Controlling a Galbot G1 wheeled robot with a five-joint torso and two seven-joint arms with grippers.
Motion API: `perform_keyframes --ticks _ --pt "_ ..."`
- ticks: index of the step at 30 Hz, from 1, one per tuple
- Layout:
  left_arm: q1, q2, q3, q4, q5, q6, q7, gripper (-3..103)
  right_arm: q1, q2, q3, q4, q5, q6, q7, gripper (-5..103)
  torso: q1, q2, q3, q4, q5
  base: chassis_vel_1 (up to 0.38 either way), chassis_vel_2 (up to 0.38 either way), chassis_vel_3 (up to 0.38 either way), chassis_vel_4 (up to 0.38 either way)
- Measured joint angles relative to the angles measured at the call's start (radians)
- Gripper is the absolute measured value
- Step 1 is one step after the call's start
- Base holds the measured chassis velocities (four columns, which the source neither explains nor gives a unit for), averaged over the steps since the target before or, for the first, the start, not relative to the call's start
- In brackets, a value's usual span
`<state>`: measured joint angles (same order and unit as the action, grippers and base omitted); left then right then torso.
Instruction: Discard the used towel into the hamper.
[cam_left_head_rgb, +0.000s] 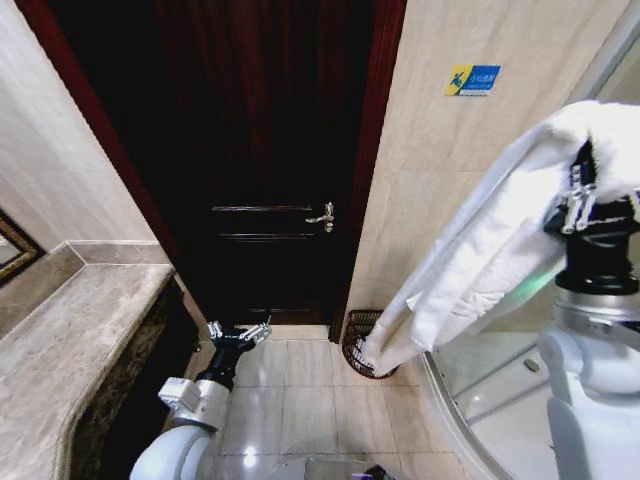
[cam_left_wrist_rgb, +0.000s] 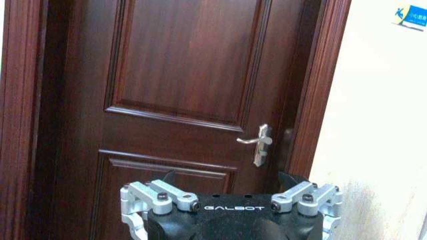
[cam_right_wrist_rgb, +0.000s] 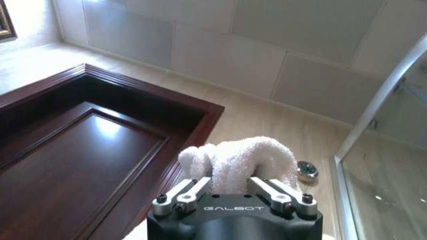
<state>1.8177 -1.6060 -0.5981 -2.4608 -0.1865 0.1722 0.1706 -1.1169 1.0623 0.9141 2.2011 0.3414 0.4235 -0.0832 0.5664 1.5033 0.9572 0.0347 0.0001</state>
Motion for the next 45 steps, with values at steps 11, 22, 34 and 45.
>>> perform_keyframes --ticks 11,22,34,45 --pt "0.000 0.000 0.000 0.000 0.000 0.000 0.000 100 0.146 -0.087 -0.040 -0.117 0.039 -0.012 -0.008 13 0.000 0.000 0.000 0.0002 0.0000 0.000 0.000 0.000 0.000" --pt "0.000 0.000 0.000 0.000 0.000 0.000 0.000 100 0.226 -0.091 -0.073 -0.181 0.064 -0.019 -0.029 13 0.000 0.000 0.000 0.0002 -0.0001 0.000 0.000 0.000 0.000" --pt "0.000 0.000 0.000 0.000 0.000 0.000 0.000 100 0.371 -0.023 -0.197 -0.273 0.084 -0.044 -0.021 13 0.000 0.000 0.000 0.0004 -0.0002 0.000 0.000 0.000 0.000" --pt "0.000 0.000 0.000 0.000 0.000 0.000 0.000 100 0.476 0.052 -0.246 -0.444 0.038 0.010 -0.061 13 0.000 0.000 0.000 0.0002 0.0000 0.000 0.000 0.000 0.000"
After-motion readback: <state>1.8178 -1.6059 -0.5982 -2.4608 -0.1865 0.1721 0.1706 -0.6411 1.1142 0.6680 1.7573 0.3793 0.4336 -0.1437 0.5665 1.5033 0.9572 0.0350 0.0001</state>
